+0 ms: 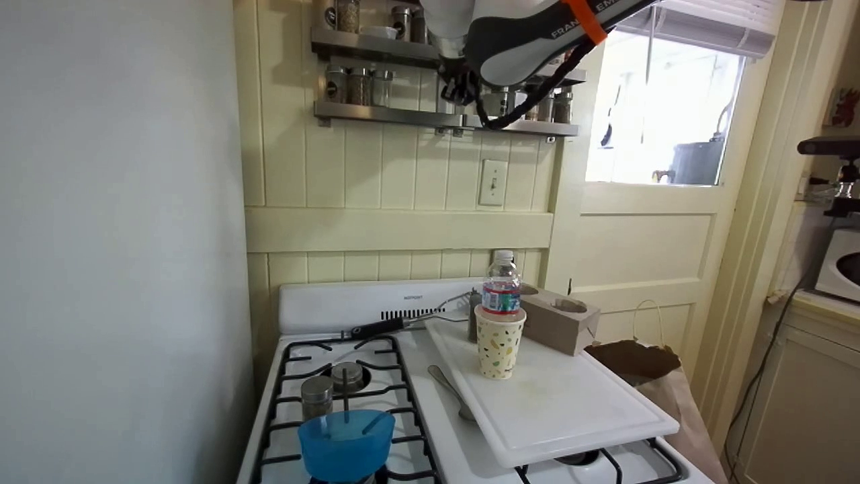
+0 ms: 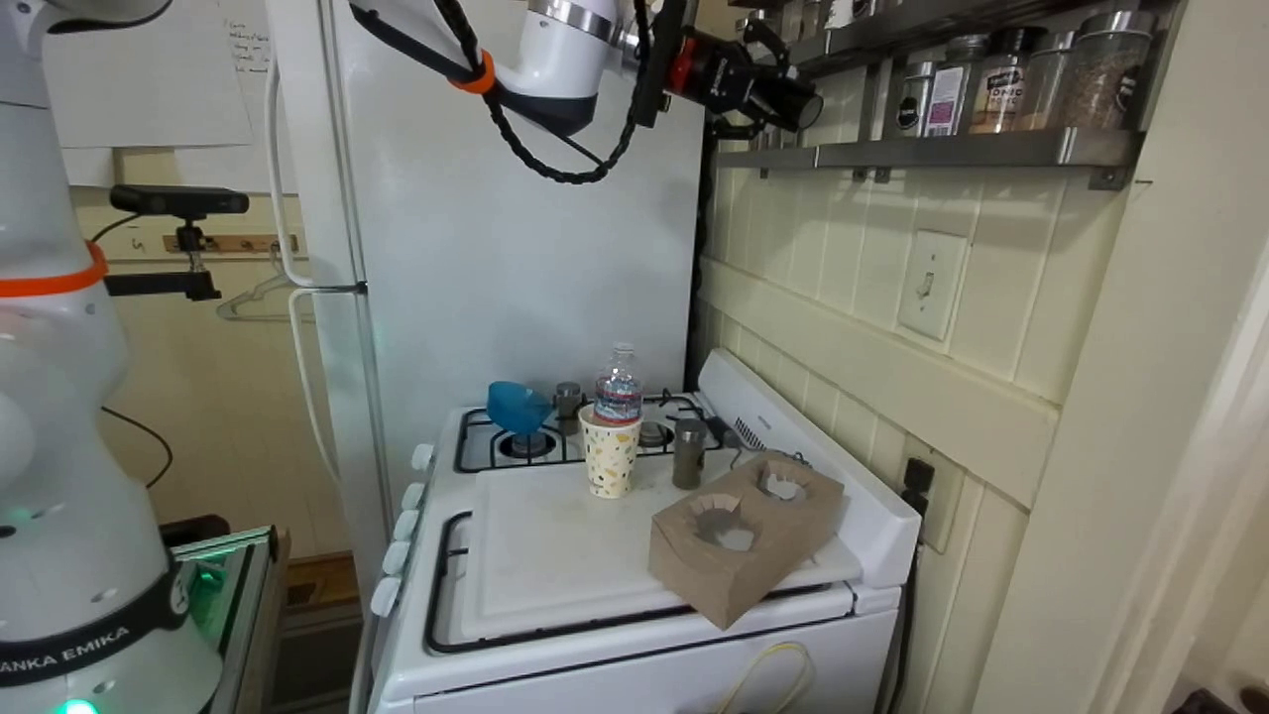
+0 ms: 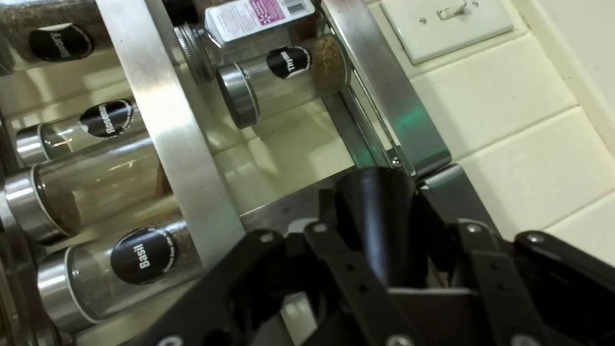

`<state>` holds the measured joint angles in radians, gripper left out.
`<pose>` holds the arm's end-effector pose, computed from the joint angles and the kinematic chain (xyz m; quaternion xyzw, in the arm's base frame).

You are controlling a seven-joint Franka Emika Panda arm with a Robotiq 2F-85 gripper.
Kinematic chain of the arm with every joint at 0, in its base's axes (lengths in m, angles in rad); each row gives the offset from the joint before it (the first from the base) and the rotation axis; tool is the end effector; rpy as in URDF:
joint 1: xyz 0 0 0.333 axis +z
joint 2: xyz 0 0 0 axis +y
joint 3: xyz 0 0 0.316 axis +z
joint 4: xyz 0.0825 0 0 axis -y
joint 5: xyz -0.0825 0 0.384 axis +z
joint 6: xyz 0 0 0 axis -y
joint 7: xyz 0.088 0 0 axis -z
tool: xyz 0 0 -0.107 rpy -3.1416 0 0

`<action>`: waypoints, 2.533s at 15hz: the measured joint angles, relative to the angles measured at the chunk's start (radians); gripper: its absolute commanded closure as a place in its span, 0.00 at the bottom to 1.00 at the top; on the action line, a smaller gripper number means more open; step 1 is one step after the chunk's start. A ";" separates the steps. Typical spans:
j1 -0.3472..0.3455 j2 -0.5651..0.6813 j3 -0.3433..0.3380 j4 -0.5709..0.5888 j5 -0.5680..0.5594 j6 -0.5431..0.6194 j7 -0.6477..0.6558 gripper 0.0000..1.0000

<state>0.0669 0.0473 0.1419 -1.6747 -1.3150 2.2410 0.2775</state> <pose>0.6148 0.0992 0.6409 0.7748 0.2166 0.3324 0.4923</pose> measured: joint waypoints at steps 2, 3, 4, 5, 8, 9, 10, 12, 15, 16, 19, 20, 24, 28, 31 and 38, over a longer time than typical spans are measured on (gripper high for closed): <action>0.000 0.002 -0.004 0.000 -0.002 0.014 0.020 0.80; 0.000 0.004 -0.007 0.000 -0.002 0.021 0.032 0.80; 0.000 0.005 -0.010 0.000 -0.002 0.034 0.048 0.80; 0.000 0.007 -0.015 0.000 -0.002 0.049 0.065 0.80; 0.000 0.008 -0.021 0.000 0.000 0.058 0.077 0.80; 0.000 0.008 -0.021 0.000 0.000 0.058 0.077 0.80; 0.000 0.008 -0.022 0.000 -0.001 0.058 0.077 0.80; 0.000 0.008 -0.024 0.000 -0.004 0.067 0.097 0.80; 0.000 0.010 -0.029 0.000 -0.005 0.105 0.133 0.80; 0.000 0.010 -0.033 0.000 -0.005 0.121 0.145 0.80; -0.001 0.014 -0.043 0.000 -0.005 0.161 0.175 0.80; -0.001 0.016 -0.046 0.000 -0.005 0.171 0.178 0.80; 0.000 0.029 -0.049 0.000 -0.014 0.177 0.179 0.80; 0.000 0.036 -0.049 0.003 -0.019 0.174 0.179 0.80; 0.000 0.039 -0.050 0.014 -0.021 0.165 0.181 0.80; 0.000 0.057 -0.051 0.041 -0.026 0.147 0.187 0.80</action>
<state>0.0673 0.1039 0.0904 -1.6334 -1.3410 2.3880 0.4648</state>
